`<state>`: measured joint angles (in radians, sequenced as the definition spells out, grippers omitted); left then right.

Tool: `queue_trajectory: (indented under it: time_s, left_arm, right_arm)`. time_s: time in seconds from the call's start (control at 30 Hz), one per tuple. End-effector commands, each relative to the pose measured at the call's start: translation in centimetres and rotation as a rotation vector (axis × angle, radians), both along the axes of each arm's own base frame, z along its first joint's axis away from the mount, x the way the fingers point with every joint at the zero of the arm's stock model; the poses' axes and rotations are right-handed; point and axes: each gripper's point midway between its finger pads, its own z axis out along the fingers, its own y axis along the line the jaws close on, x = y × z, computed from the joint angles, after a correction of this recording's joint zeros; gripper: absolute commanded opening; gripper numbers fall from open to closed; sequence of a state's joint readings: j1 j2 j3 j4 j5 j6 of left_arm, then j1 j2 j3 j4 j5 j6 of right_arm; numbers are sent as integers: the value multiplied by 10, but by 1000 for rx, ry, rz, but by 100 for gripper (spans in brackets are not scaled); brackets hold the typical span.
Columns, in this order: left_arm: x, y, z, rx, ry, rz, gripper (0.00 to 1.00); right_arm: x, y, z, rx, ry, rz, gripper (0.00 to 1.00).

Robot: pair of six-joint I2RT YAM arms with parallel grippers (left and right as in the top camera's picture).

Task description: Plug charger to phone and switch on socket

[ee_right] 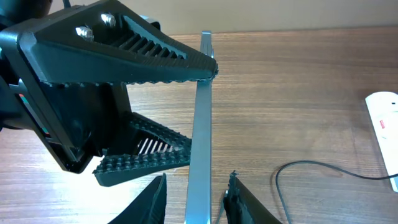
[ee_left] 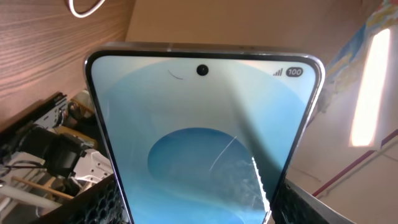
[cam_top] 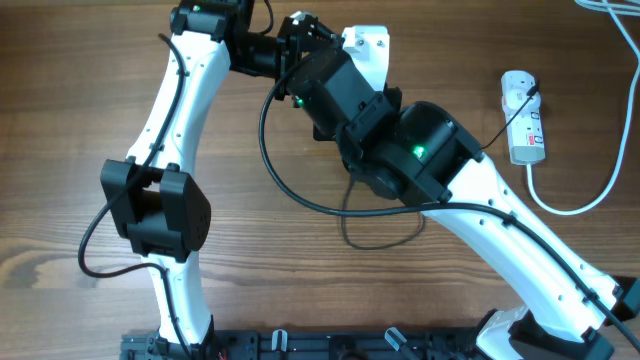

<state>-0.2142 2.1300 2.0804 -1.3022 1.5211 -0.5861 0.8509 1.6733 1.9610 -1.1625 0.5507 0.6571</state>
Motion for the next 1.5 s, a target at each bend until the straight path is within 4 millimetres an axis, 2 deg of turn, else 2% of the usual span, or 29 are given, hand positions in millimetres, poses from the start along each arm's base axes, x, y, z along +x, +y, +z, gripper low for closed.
queue_trajectory:
  time_s: [0.0,0.13,0.3,0.6,0.73,0.97,1.03,1.07,1.1,1.33,1.47]
  left_arm:
    - [-10,3,25,-56,-3,-10,74]
    - [-11,3,24,-54,8,-9,74]
    - [-11,3,24,-54,8,-9,74]
    - [-11,3,24,-54,8,-9,75]
    - [-11,3,24,-54,8,-9,75]
    - [-11,3,24,-54,8,-9,84]
    - [-11,3,24,-54,8,-9,89]
    - [-11,3,24,-54,8,-9,96]
    - [-11,3,24,-54,7,-9,100]
    - [-10,3,24,-53,-3,-9,100]
    - [-7,3,25,-63,-52,-10,100]
  right_arm:
    - [0,-4,17,22,-38,-1,30]
    - [0,-3,16,9,-38,10,28]
    - [0,-2,15,10,-38,9,17]
    - [-1,1,14,22,-24,23,5]
    - [-2,1,13,25,-21,27,5]
    - [-5,4,11,96,7,-8,4]
    - [-5,5,10,131,15,-35,5]
    - [-5,5,10,146,18,-47,5]
    - [-5,5,10,167,23,-64,5]
    - [-8,9,8,280,54,-139,5]
    - [-8,10,7,283,60,-135,4]
